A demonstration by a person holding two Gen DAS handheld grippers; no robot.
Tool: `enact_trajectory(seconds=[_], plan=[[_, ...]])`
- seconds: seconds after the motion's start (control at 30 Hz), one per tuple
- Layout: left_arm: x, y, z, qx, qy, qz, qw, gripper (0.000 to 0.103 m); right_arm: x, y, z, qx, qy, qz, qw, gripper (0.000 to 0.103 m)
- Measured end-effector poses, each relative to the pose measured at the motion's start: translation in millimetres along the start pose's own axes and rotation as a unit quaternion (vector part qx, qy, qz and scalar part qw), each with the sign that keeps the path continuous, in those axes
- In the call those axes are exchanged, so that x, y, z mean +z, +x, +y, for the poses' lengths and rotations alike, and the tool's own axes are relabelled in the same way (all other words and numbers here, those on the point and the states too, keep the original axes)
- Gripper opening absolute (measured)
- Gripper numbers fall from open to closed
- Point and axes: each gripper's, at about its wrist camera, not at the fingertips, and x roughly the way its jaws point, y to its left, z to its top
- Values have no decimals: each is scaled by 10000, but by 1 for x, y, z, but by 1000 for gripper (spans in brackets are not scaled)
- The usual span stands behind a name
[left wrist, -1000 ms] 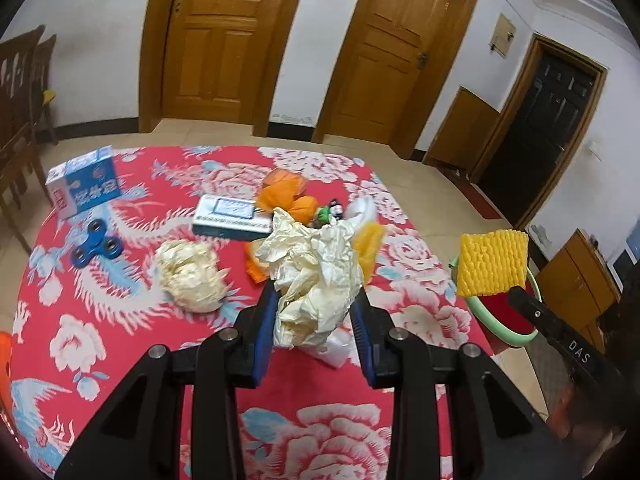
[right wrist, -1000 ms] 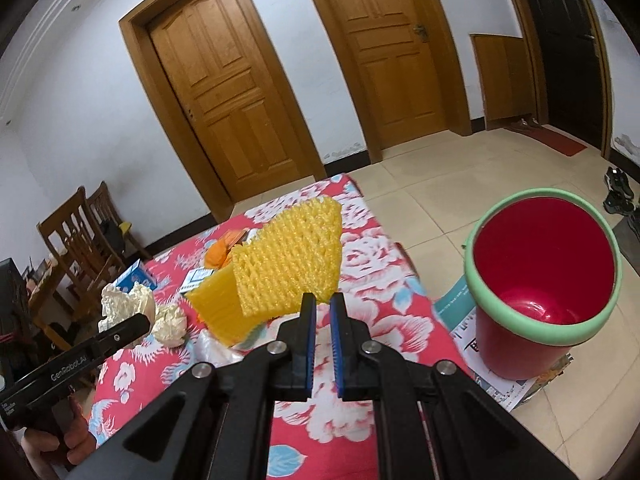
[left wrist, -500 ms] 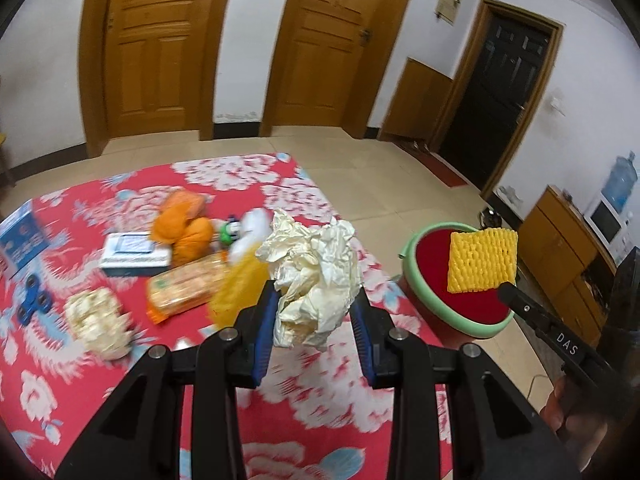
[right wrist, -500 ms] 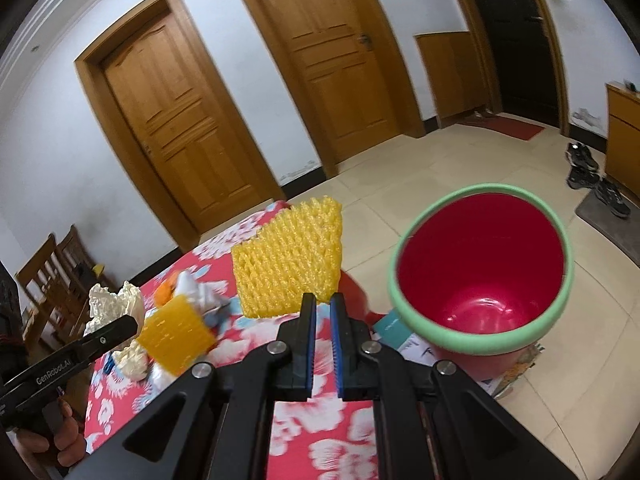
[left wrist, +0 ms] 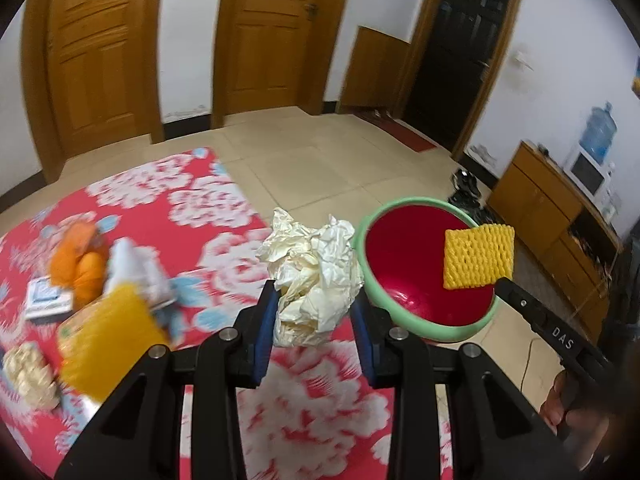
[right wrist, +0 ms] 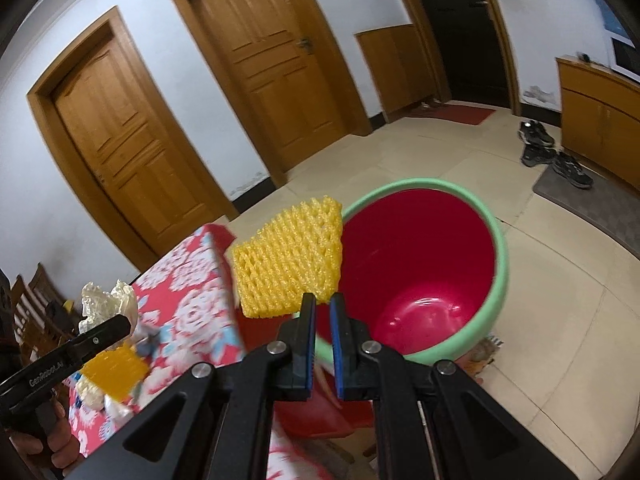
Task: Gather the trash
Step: 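Carry the tissue and yellow foam net in both tools over the trash bin, then open the left tool and right tool to drop both items into the bin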
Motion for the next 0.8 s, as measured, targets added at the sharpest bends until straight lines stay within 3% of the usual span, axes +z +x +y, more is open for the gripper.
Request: enact_trajectory(seconds=[0.4, 0.8], plan=[[14, 69, -72, -467, 726, 478, 9951, 35, 13, 20, -57, -644, 311, 38, 9974, 10], [14, 125, -107, -741, 1022, 936, 9876, 35, 19, 32, -81, -900, 498, 71, 9947, 13]])
